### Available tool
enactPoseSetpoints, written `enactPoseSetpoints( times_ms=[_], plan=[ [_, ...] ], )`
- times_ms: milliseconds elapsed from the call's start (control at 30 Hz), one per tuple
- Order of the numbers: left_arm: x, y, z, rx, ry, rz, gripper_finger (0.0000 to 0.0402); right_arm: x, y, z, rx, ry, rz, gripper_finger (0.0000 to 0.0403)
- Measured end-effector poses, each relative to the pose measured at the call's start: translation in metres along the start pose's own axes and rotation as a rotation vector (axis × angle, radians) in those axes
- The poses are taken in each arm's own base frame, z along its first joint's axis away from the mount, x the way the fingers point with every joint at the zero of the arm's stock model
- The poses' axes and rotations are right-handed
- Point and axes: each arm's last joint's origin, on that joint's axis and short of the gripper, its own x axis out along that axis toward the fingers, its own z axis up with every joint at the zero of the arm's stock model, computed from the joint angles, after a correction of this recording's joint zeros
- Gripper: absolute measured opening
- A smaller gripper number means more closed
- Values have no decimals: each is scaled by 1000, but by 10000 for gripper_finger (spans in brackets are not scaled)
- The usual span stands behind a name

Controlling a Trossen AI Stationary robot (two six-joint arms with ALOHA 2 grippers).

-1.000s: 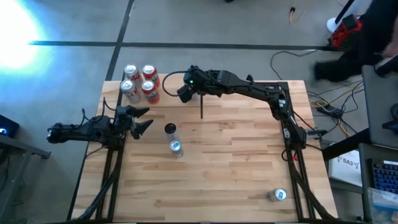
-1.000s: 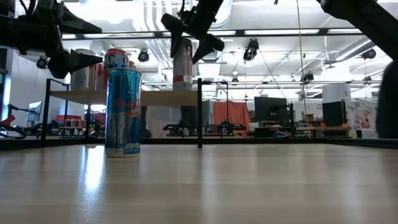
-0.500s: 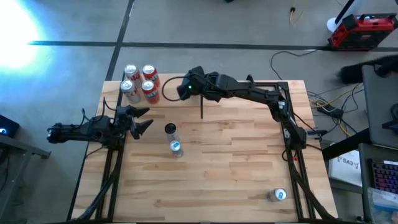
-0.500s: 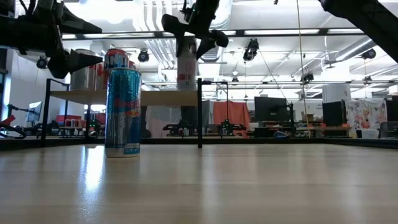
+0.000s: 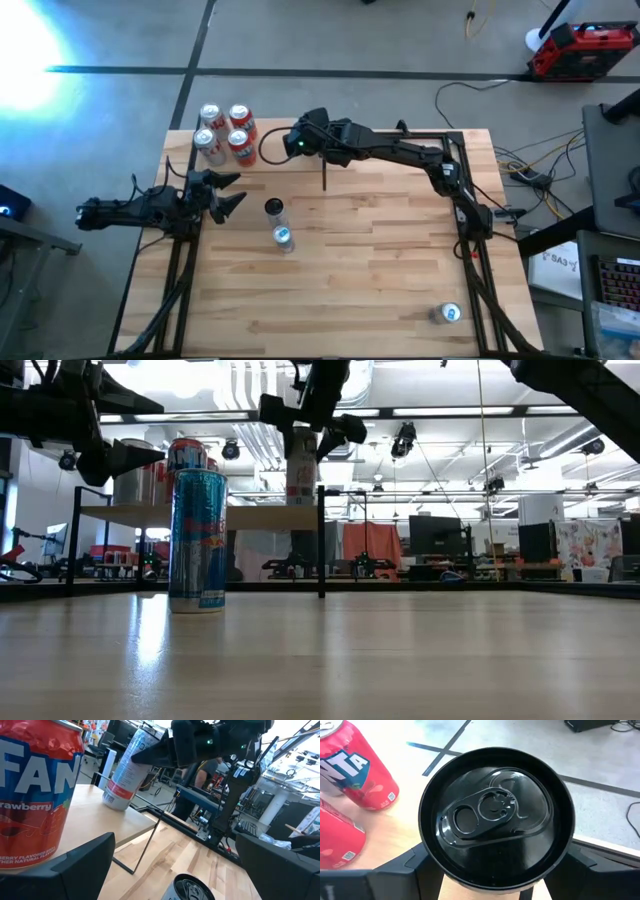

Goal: Place canned beverage on shelf
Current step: Put the right white pink soda can on the shelf

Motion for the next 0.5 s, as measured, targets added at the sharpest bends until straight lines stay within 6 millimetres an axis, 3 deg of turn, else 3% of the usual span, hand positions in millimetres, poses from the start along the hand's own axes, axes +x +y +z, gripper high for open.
enactPoseSetpoints(
  times_ms=[500],
  plan=[
    [0, 0, 0, 0, 0, 0, 398, 3, 4, 0, 19, 2, 42, 271]
  ],
)
